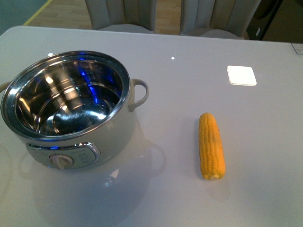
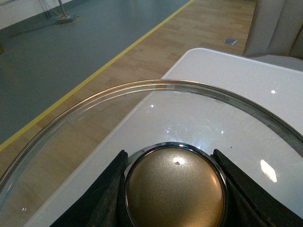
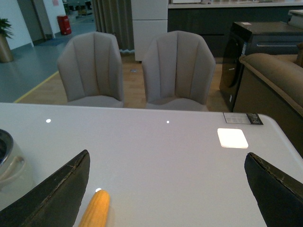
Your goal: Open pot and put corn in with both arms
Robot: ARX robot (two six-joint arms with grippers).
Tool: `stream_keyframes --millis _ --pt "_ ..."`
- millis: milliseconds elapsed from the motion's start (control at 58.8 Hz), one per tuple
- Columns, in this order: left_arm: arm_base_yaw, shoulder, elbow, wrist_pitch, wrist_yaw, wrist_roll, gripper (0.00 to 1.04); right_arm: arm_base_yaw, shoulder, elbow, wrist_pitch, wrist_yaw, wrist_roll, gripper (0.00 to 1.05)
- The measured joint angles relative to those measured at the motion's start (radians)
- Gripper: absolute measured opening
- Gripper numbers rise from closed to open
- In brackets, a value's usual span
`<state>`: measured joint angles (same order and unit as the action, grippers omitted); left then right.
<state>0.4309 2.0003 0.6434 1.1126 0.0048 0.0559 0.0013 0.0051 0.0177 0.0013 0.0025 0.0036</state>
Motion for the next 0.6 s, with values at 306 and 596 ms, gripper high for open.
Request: stream_keyframes --millis 306,596 --pt "0.053 0.158 0.066 0.074 0.029 -0.001 0.45 0.0 0.0 0.0 0.0 0.0 0.0 0.96" --pt "0.043 0.37 0.138 0.185 0.059 -0.009 0.45 0.0 0.0 0.0 0.0 0.0 0.0 0.96"
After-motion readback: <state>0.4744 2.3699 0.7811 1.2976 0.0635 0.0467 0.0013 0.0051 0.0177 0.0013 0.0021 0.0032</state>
